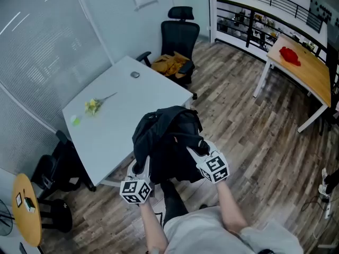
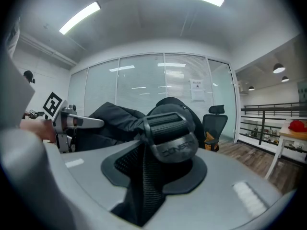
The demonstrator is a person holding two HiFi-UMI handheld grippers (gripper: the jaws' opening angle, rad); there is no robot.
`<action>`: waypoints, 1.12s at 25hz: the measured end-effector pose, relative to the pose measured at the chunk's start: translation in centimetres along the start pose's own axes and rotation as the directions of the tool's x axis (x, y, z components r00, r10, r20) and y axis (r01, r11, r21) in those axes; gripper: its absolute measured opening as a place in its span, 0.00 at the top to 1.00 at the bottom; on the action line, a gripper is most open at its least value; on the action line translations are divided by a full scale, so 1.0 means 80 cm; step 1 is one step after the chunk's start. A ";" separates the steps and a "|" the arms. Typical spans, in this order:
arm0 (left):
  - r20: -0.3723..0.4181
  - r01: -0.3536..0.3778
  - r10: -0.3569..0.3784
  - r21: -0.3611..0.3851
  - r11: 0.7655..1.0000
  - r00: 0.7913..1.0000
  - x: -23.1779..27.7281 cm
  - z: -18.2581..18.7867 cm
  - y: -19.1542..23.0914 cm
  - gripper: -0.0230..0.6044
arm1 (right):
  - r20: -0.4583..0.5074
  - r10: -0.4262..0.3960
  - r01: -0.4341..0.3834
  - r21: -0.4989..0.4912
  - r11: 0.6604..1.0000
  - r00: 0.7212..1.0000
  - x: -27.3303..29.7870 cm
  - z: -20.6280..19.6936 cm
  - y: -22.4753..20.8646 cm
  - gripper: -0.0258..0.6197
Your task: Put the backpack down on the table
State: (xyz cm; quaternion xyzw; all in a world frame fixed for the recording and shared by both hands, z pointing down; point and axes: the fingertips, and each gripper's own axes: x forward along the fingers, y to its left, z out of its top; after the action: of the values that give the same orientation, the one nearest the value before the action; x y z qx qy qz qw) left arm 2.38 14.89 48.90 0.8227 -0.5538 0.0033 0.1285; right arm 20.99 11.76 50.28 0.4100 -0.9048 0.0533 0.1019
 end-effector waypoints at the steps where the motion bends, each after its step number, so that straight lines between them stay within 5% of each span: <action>1: 0.000 0.007 -0.007 0.003 1.000 1.000 0.016 0.005 0.016 0.84 | 0.002 -0.005 0.005 0.000 1.000 1.000 0.020 0.004 -0.006 0.77; 12: 0.030 0.063 -0.062 -0.017 0.998 0.998 0.184 0.095 0.176 0.84 | 0.015 -0.064 0.064 -0.011 0.998 0.998 0.231 0.088 -0.073 0.77; 28: 0.055 0.061 -0.057 -0.080 0.995 0.997 0.275 0.133 0.352 0.85 | -0.019 -0.042 0.041 -0.056 0.998 0.999 0.432 0.131 -0.074 0.77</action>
State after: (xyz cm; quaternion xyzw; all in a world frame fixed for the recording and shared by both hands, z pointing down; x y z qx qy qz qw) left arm -16.25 -17.38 47.68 0.8325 -0.5322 -0.0451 0.1474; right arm 1.76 -19.34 48.01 0.4250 -0.8962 0.0300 0.1232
